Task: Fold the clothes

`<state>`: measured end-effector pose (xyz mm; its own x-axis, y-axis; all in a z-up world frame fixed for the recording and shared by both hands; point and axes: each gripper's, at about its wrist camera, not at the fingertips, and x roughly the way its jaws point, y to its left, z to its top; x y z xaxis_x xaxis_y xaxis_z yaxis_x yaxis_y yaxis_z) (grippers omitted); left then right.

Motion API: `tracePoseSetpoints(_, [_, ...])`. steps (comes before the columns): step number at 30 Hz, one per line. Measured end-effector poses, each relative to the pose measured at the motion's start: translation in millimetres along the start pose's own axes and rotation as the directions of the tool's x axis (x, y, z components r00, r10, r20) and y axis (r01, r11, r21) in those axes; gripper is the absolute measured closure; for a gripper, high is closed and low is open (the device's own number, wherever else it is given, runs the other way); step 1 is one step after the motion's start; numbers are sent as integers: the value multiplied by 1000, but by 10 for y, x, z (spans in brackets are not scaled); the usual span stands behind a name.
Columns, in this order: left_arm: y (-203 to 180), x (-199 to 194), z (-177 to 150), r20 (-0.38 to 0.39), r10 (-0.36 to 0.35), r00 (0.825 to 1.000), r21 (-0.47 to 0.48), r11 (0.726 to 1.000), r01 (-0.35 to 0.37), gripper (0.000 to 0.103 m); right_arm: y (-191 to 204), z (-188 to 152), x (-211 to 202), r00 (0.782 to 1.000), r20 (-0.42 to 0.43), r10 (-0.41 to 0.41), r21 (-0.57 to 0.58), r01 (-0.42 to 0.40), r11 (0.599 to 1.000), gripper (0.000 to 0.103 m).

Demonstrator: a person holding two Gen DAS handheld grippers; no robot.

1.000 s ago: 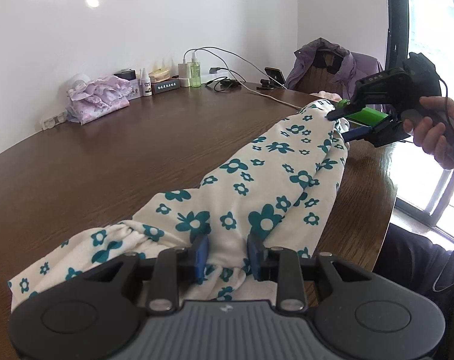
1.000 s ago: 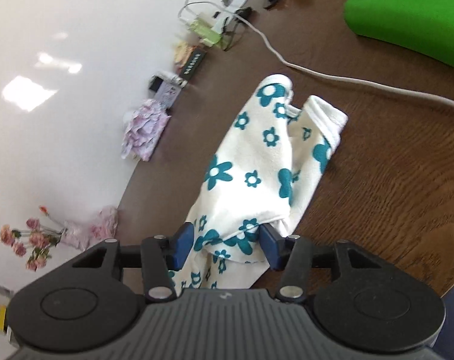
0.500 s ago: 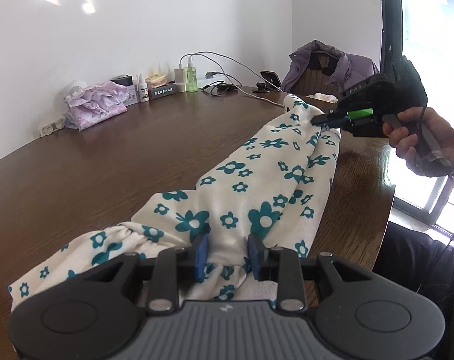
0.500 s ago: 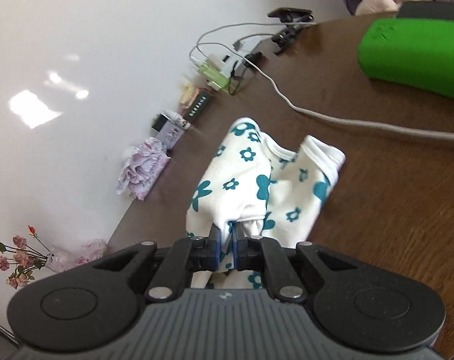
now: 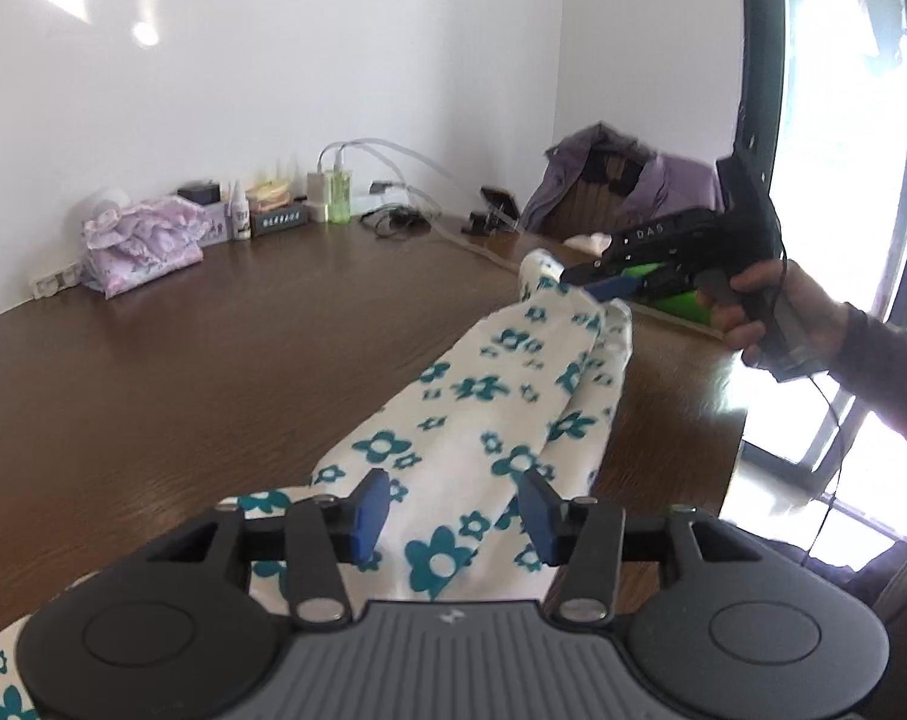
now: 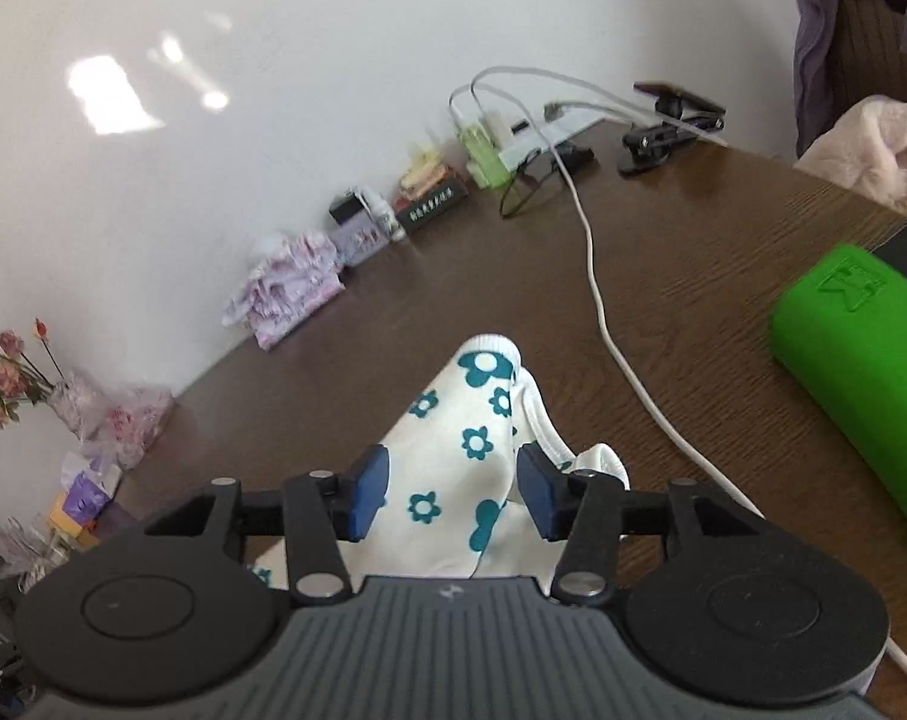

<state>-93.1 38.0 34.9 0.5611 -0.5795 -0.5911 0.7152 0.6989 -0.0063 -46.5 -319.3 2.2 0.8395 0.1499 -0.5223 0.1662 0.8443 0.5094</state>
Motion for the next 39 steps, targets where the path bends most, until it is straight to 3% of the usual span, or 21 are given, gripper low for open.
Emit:
tracePoseSetpoints(1, [19, 66, -42, -17, 29, 999, -8, 1000, -29, 65, -10, -9, 71, 999, -3, -32, -11, 32, 999, 90])
tracePoseSetpoints(4, [107, 72, -160, 2, 32, 999, -74, 997, -32, 66, -55, -91, 121, 993, 8, -114, -34, 114, 993, 103])
tracePoseSetpoints(12, [183, -57, -206, -39, 3, 999, -48, 999, -4, 65, -57, -533, -507, 983, 19, -184, -87, 185, 979, 103])
tracePoseSetpoints(14, [241, -154, -132, -44, -31, 999, -90, 996, 27, 66, -52, -588, -684, 989, -28, -145, -88, 142, 986, 100])
tracePoseSetpoints(15, [237, -239, -53, -4, -56, 998, -114, 992, 55, 66, -103, -543, -765, 995, -46, -93, -63, 90, 994, 95])
tracePoseSetpoints(17, [151, -392, 162, 113, -98, 989, -125, 986, 112, 60, -244, -402, -928, 998, -65, 18, -6, -19, 1000, 70])
tracePoseSetpoints(18, [26, -400, 301, 157, -98, 983, -102, 988, 115, 57, -330, -305, -986, 996, -60, 72, 27, -71, 997, 45])
tracePoseSetpoints(19, [-140, -362, 430, 188, -97, 977, -67, 992, 111, 52, -413, -211, -967, 991, -70, 113, 76, -108, 991, 35])
tracePoseSetpoints(21, [-524, -97, 640, 205, -135, 969, -9, 990, 140, 52, -579, -23, -911, 977, -87, 192, 176, -175, 969, 35])
tracePoseSetpoints(22, [-734, 121, 720, 178, -178, 968, 14, 984, 178, 54, -626, 60, -827, 976, -103, 190, 204, -167, 965, 35])
tracePoseSetpoints(24, [-1077, 519, 782, 101, -250, 963, 66, 968, 244, 56, -663, 208, -617, 978, -157, 134, 198, -102, 975, 35])
tracePoseSetpoints(27, [-1335, 886, 770, 9, -267, 964, 79, 961, 266, 68, -597, 344, -339, 965, -236, 111, 113, -86, 990, 37])
tracePoseSetpoints(29, [-1394, 1044, 738, -29, -265, 964, 83, 960, 267, 67, -581, 360, -196, 946, -288, 151, 111, -123, 986, 59])
tracePoseSetpoints(30, [-1408, 1111, 718, -46, -253, 966, 86, 963, 257, 67, -567, 342, -155, 933, -311, 181, 107, -155, 982, 97])
tracePoseSetpoints(33, [-1395, 1237, 630, -69, -245, 967, 84, 964, 251, 66, -523, 261, -307, 957, -262, 127, 12, -129, 992, 96])
tracePoseSetpoints(36, [-1321, 1249, 622, -68, -268, 961, 52, 961, 271, 65, -572, 127, -404, 955, -277, 102, -13, -110, 994, 93])
tracePoseSetpoints(39, [-1294, 1247, 716, -88, -269, 959, 38, 961, 273, 65, -525, 215, -485, 963, -249, 102, -63, -121, 991, 72])
